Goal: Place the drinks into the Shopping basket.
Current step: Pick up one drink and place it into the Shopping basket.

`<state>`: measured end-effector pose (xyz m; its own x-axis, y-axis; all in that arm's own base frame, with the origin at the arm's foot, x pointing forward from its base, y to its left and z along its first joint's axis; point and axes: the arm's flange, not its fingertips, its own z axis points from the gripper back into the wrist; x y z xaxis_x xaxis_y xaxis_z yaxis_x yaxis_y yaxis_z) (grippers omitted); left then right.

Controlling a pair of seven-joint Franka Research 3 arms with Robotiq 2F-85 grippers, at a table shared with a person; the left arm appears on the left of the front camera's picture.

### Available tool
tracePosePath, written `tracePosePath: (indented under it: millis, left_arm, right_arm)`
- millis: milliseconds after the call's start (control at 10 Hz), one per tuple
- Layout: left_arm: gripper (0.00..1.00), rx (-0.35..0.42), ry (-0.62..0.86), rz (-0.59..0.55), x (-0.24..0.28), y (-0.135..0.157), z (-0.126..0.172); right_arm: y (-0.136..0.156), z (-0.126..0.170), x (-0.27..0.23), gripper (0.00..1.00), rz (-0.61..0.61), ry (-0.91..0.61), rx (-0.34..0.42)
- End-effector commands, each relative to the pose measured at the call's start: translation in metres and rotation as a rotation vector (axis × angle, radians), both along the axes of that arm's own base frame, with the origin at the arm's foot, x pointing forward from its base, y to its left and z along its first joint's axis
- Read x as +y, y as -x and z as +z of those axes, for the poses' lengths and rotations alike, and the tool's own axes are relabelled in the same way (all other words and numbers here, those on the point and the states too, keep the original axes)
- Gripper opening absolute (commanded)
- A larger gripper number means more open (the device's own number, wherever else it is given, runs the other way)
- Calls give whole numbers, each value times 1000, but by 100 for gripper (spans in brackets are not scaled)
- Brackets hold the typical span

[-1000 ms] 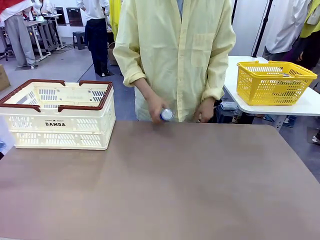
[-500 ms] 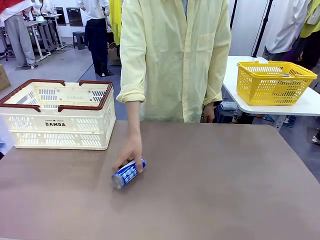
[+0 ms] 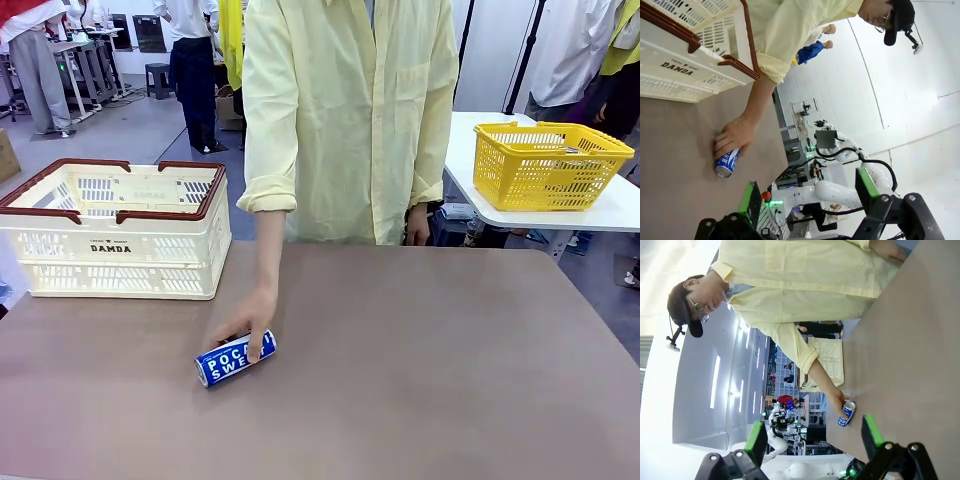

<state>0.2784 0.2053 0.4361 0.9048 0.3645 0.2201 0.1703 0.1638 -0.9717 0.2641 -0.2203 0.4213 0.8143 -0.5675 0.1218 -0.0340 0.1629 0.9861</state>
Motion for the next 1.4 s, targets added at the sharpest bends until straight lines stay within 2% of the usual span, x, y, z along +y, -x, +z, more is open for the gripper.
tracePosePath:
  millis: [0, 1100, 1200, 1300]
  left_arm:
    - [100, 13, 4, -14, 1, 4, 3]
    - [100, 0, 1, -1, 0, 0, 0]
    - [100, -46, -135, -158, -47, -2, 29]
    - [100, -7, -249, -298, -106, -12, 48]
  right_arm:
    - [0, 4, -1, 100, -3, -21, 13]
    - [0, 4, -1, 100, -3, -21, 13]
    - [0, 4, -1, 100, -3, -21, 13]
    - [0, 4, -1, 100, -3, -21, 13]
